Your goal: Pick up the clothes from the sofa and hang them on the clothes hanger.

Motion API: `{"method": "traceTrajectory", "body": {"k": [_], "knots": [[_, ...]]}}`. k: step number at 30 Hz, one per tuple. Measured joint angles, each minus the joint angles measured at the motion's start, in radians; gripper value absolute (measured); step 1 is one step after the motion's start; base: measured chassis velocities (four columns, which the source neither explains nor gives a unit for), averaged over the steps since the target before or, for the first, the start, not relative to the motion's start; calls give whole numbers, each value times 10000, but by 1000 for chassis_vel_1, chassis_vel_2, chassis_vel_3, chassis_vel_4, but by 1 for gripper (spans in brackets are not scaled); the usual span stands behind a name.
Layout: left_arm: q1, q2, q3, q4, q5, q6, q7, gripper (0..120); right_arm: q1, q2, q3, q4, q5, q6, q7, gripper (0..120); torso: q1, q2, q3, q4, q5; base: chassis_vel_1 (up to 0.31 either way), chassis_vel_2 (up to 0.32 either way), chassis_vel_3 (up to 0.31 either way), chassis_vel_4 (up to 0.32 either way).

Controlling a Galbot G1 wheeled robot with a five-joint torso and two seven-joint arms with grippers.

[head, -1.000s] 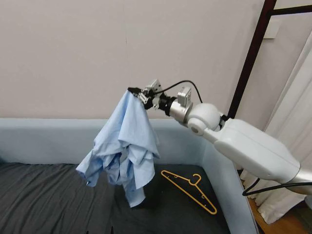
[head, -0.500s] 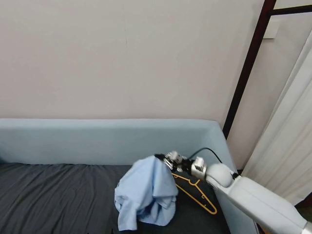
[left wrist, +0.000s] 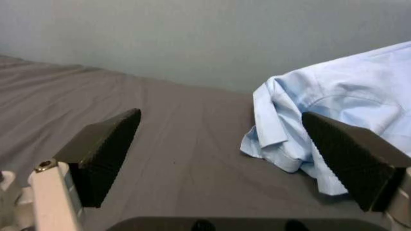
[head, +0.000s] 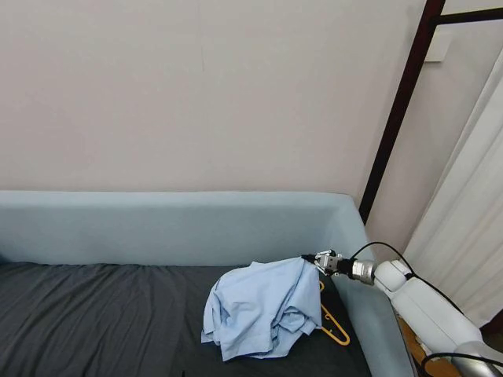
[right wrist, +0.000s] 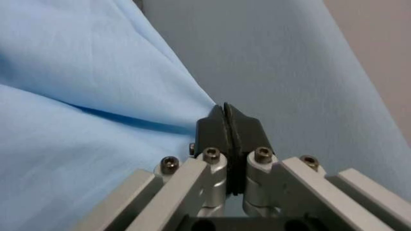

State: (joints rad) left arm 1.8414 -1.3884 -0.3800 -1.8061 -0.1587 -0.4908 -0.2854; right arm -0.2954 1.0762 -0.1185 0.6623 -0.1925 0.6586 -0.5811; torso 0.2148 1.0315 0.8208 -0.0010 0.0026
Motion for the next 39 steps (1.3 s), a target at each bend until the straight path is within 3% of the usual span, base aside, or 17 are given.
{"method": "traceTrajectory", "body": {"k": [5, 9, 10, 14, 19, 23, 27, 39], "knots": [[39, 0, -19, -70, 1, 0, 0, 99, -109, 42, 335, -104, -414, -247, 558, 15, 0, 1, 0, -4, -1, 0, 0, 0, 0], [63, 18, -8, -62, 1, -23, -1, 99, -575, -549, 250, 994, 552, -909, 962, 34, 0, 0, 0, -9, 0, 0, 0, 0, 0], [63, 18, -8, -62, 1, -23, -1, 99, -575, -549, 250, 994, 552, -909, 962, 34, 0, 0, 0, -9, 0, 0, 0, 0, 0], [11, 7, 47, -38, 18, -24, -4, 99, -1386, -1419, 193, 2802, 1544, -1788, 1571, 50, 0, 0, 0, -2, -3, 0, 0, 0, 0], [10, 111, 23, -40, -40, -43, 54, 99, -2717, -2530, -28, 5511, 3015, -3258, 2648, 68, 0, 2, -3, -13, -1, 0, 0, 0, 0], [40, 210, -11, -2, -74, -72, 98, 99, -3254, -2706, 39, 6350, 3545, -3673, 3083, 79, -1, 2, -3, -8, -1, 0, 0, 0, 0], [193, 360, -151, 19, -93, -211, 216, 99, -4709, -2603, 347, 8188, 4653, -4663, 4393, 97, 0, 1, -2, -2, -1, 0, 0, 0, 0], [188, 717, -467, 561, -533, -839, 922, 98, -7048, -1835, 473, 10028, 5270, -5512, 5303, 100, -1, 1, -1, -6, -3, 0, 0, 0, 0]]}}
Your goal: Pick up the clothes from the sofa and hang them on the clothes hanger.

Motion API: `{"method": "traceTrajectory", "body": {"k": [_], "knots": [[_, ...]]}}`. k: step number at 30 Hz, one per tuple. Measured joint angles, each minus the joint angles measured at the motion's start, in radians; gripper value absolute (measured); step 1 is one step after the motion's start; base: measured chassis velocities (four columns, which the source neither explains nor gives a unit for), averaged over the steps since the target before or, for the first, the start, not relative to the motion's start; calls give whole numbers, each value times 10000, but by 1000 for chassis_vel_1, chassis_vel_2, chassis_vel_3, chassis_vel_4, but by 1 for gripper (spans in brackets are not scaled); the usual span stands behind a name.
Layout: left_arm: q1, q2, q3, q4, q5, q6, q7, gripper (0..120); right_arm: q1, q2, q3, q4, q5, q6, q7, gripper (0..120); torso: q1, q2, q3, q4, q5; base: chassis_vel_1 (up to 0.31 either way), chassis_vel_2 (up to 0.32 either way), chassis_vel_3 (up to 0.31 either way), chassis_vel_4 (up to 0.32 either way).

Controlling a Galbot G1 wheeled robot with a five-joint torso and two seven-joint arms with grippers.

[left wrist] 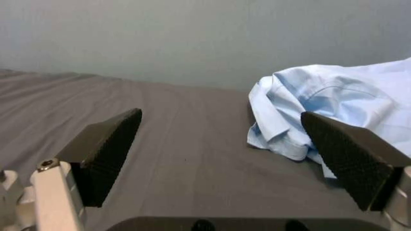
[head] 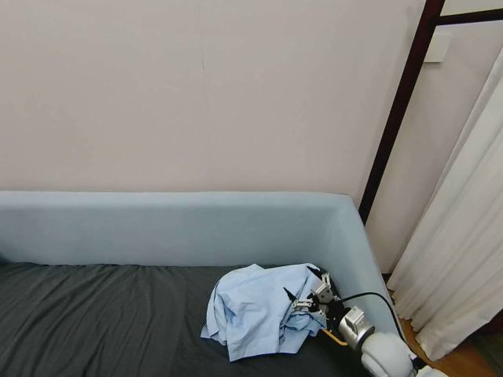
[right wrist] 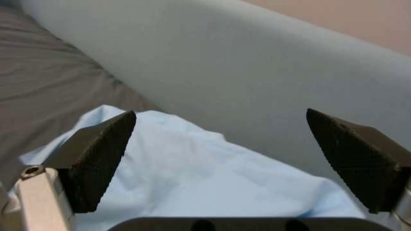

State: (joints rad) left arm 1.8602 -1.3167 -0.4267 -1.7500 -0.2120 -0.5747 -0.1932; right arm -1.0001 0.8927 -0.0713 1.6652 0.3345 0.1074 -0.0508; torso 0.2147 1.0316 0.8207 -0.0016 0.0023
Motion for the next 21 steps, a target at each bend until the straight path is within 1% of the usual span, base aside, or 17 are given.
{"method": "traceTrajectory", "body": {"k": [4, 8, 12, 15, 17, 19, 21], "knots": [[-60, -2, -28, -1, -251, -17, 129, 98, -130, 210, -242, 98, -27, -68, 21, 100, 0, 0, 0, 2, 2, 0, 0, 0, 0], [-260, 55, -1, 4, -396, 133, 149, 98, -144, 359, -250, 37, -40, -75, 71, 100, 0, 0, 0, 3, 3, 0, 0, 0, 0], [-477, 171, 85, -126, -603, 505, 150, 98, -433, 320, -67, 252, 459, -270, 212, 100, 1, 0, 1, -1, 1, 0, 0, 0, 0], [-472, 282, 88, -152, -823, 582, 170, 98, -567, 331, -87, 367, 585, -335, 238, 100, 0, 0, 1, -1, 1, 0, 0, 0, 0], [-436, 464, 35, -135, -1115, 582, 321, 98, -676, 413, -218, 529, 905, -502, 281, 100, 0, 0, 0, -1, 1, 0, 0, 0, 0], [-406, 536, -6, -112, -1184, 544, 401, 98, -687, 441, -316, 604, 1123, -606, 303, 100, 0, 0, 0, -1, 1, 0, 0, 0, 0], [-285, 734, -202, 15, -1364, 321, 640, 98, -626, 554, -754, 712, 1713, -868, 350, 100, 0, 0, 0, -1, 0, 0, 0, 0, 0]]}}
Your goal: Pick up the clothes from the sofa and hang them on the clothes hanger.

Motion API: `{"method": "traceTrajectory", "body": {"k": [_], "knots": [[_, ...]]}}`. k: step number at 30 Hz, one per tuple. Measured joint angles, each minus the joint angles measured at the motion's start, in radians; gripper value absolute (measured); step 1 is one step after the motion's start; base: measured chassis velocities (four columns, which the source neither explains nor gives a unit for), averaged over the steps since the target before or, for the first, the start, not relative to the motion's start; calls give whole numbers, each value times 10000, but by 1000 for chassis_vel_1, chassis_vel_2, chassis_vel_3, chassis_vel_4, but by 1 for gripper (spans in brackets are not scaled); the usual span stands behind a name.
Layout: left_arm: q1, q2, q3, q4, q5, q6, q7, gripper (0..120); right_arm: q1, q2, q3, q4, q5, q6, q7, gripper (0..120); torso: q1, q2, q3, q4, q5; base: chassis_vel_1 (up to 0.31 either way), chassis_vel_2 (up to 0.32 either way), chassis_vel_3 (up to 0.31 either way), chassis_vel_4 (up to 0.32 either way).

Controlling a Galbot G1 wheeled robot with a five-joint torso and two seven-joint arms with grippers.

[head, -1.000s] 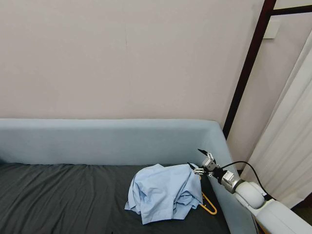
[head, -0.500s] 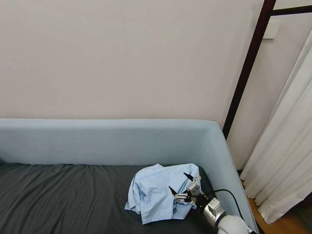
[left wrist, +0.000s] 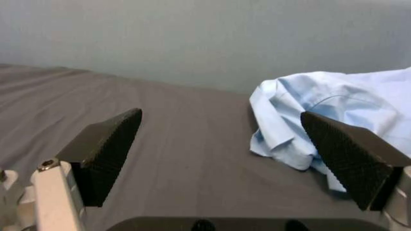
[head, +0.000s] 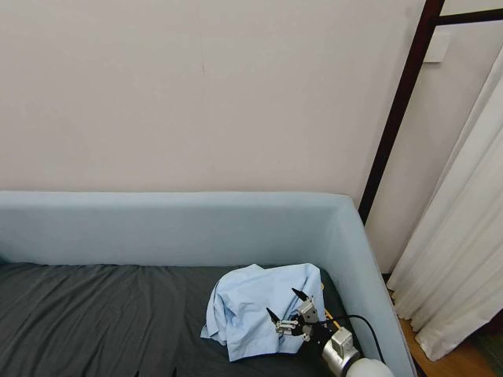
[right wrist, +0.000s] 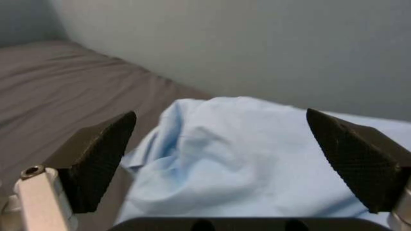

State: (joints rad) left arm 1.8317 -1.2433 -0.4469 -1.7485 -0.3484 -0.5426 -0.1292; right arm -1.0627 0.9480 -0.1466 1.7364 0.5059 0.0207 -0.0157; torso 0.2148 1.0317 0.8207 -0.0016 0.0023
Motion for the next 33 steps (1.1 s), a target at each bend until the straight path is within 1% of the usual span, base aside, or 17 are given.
{"method": "traceTrajectory", "body": {"k": [1, 2, 3, 5, 8, 10, 11, 12, 14, 16, 17, 21, 24, 27, 28, 30, 33], "knots": [[50, 65, -145, 133, -85, -109, 96, 98, 148, 156, -376, -49, 269, -143, 25, 100, 0, 0, 0, -1, 0, 0, 0, 0, 0], [50, 65, -145, 133, -85, -109, 96, 98, 148, 156, -376, -49, 269, -143, 25, 100, 0, 0, 0, -1, 0, 0, 0, 0, 0], [70, 86, -247, 243, -83, -224, 178, 98, 296, 319, -632, -194, 373, -200, 28, 100, 0, 0, 0, 3, 3, 0, 0, 0, 0], [138, 85, -427, 427, 76, -514, 348, 98, 719, 756, -1121, -709, 569, -245, 51, 100, 1, 0, 1, 4, 0, 0, 0, 0, 0], [211, 49, -465, 445, 157, -694, 476, 98, 1024, 998, -1408, -1047, 807, -281, 61, 100, 0, 0, 1, 3, 2, 0, 0, 0, 0], [349, -45, -476, 446, 227, -991, 720, 98, 1572, 1239, -1924, -1518, 1477, -415, 66, 100, 0, 0, 1, 1, 1, 0, 0, 0, 0], [402, -89, -472, 445, 238, -1102, 810, 97, 1935, 1335, -2255, -1775, 2177, -603, 29, 100, 0, 0, 2, 0, 1, 0, 0, 0, 0], [402, -89, -472, 445, 238, -1102, 810, 97, 1935, 1335, -2255, -1775, 2177, -603, 29, 100, 0, 0, 2, 0, 1, 0, 0, 0, 0], [448, -163, -462, 445, 271, -1195, 875, 97, 2646, 1414, -2894, -2233, 3283, -945, -177, 100, 0, 0, 1, 6, 0, 0, 0, 0, 0], [466, -209, -466, 442, 303, -1227, 887, 97, 3070, 1441, -3324, -2545, 3819, -1192, -357, 100, 1, -2, 2, 3, 0, 0, 0, 0, 0], [466, -209, -466, 442, 303, -1227, 887, 97, 3070, 1441, -3324, -2545, 3819, -1192, -357, 100, 1, -2, 2, 3, 0, 0, 0, 0, 0], [519, -344, -506, 482, 422, -1330, 884, 97, 3775, 1672, -3901, -3042, 4851, -1793, -707, 100, 0, -2, 1, -1, 0, 0, 0, 0, 0], [550, -389, -503, 546, 460, -1371, 882, 97, 3999, 1879, -4057, -3291, 5054, -1952, -744, 100, 0, -2, 1, 1, 2, 0, 0, 0, 0], [572, -430, -460, 647, 531, -1427, 874, 97, 4308, 2438, -4190, -3973, 5223, -2144, -710, 100, 1, -2, 1, 2, 0, 0, 0, 0, 0], [572, -430, -460, 647, 531, -1427, 874, 97, 4308, 2438, -4190, -3973, 5223, -2144, -710, 100, 1, -2, 1, 2, 0, 0, 0, 0, 0], [574, -447, -434, 646, 545, -1435, 873, 97, 4478, 2897, -4204, -4463, 5251, -2224, -630, 100, 1, -2, 1, 2, 1, 0, 0, 0, 0], [531, -479, -408, 563, 531, -1426, 867, 97, 4605, 3336, -4235, -5014, 5023, -2289, -502, 100, 1, -2, 1, 2, 1, 0, 0, 0, 0]]}}
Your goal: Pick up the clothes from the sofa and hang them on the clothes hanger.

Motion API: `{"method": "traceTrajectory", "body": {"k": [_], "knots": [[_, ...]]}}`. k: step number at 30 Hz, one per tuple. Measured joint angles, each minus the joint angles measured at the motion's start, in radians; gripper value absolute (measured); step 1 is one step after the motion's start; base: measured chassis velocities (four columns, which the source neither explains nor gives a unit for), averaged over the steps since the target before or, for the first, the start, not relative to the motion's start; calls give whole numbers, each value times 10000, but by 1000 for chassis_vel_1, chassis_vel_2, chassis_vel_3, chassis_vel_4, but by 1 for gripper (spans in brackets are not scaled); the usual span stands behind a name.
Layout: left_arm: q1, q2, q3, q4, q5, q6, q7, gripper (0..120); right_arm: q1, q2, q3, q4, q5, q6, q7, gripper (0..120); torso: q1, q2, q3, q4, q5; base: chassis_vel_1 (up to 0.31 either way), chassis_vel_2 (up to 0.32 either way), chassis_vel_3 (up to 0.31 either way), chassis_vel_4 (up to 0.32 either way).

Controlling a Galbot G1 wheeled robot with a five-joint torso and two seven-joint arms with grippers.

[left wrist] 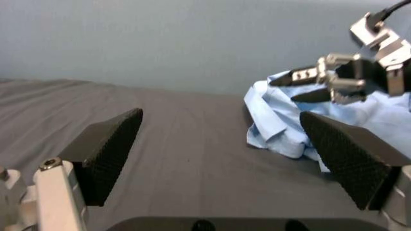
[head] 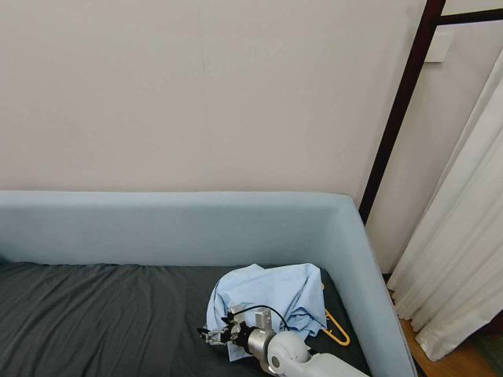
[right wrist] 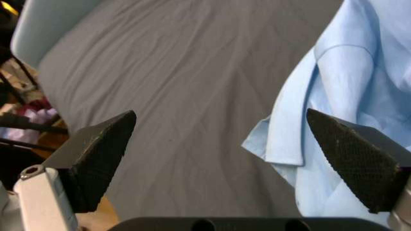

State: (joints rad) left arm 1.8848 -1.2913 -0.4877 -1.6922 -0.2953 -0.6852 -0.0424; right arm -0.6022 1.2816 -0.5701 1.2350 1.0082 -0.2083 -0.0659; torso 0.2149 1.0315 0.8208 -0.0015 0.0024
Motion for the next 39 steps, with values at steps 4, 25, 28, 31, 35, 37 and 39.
{"method": "traceTrajectory", "body": {"k": [4, 25, 28, 31, 35, 37, 39], "knots": [[-68, -12, 58, -2, -7, 13, -1, 97, -22, 159, 23, -268, -150, -76, 68, 100, 0, 0, 0, 0, 0, 0, 0, 0, 0], [-136, -51, 72, 70, -78, -26, -54, 97, -177, 1214, 407, -1676, -858, -90, 295, 100, 0, 0, 0, 0, 1, 0, 0, 0, 0], [-182, -43, 73, 126, -112, -51, -63, 97, -177, 1301, 401, -1848, -955, -95, 319, 100, 0, 0, 0, -1, 1, 0, 0, 0, 0], [-194, -38, 74, 145, -135, -67, -64, 97, -178, 1399, 444, -2004, -1001, -95, 334, 100, 0, 0, 0, 0, 2, 0, 0, 0, 0], [-260, -29, 77, 202, -216, -68, -69, 97, -176, 1563, 506, -2282, -1026, -89, 318, 75, 0, 0, 0, 0, 1, 0, 0, 0, 0], [-279, -42, 85, 202, -220, -68, -69, 97, -156, 1634, 528, -2419, -1077, -73, 300, 69, 0, 1, 0, 0, 2, 0, 0, 0, 0], [-297, -52, 86, 212, -220, -68, -69, 97, -147, 1658, 536, -2511, -1106, -51, 289, 58, 0, 0, 0, 0, 1, 0, 0, 0, 0]]}}
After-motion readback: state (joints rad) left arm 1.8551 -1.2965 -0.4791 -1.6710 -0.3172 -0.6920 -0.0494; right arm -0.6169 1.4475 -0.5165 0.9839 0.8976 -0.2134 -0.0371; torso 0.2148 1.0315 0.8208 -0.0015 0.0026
